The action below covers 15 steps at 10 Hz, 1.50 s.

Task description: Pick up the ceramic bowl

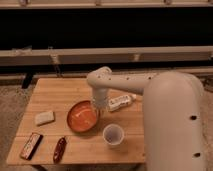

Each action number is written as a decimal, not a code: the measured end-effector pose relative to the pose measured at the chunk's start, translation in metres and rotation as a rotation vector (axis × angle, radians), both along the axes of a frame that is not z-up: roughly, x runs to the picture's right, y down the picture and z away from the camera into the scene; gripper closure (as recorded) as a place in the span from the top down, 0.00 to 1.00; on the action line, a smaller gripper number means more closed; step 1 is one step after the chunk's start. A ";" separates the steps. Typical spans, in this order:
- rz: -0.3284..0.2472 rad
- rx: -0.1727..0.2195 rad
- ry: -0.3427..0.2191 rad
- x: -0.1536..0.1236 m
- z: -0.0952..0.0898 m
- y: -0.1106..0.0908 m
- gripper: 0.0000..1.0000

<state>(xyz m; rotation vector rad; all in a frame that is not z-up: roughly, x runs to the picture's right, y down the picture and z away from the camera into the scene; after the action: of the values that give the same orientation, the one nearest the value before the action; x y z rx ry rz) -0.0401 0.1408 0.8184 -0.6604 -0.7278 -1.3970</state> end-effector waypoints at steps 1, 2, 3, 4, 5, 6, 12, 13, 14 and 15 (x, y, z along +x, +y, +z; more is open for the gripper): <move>-0.001 -0.004 -0.003 0.000 -0.004 -0.006 0.04; -0.003 -0.009 -0.008 0.000 -0.009 -0.012 0.04; -0.004 -0.012 -0.012 0.000 -0.012 -0.016 0.04; -0.006 -0.016 -0.016 0.000 -0.013 -0.019 0.04; -0.012 -0.024 -0.019 -0.001 -0.017 -0.026 0.04; -0.021 -0.037 -0.024 -0.002 -0.023 -0.035 0.04; -0.086 -0.080 -0.058 -0.003 -0.038 -0.081 0.04; -0.099 -0.081 -0.070 -0.008 -0.038 -0.083 0.04; -0.105 -0.085 -0.076 -0.009 -0.040 -0.085 0.04; -0.112 -0.087 -0.079 -0.008 -0.044 -0.089 0.04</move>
<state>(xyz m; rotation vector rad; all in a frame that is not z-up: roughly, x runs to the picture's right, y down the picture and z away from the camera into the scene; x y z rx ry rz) -0.0477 0.0520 0.7739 -0.7267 -0.8289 -1.5074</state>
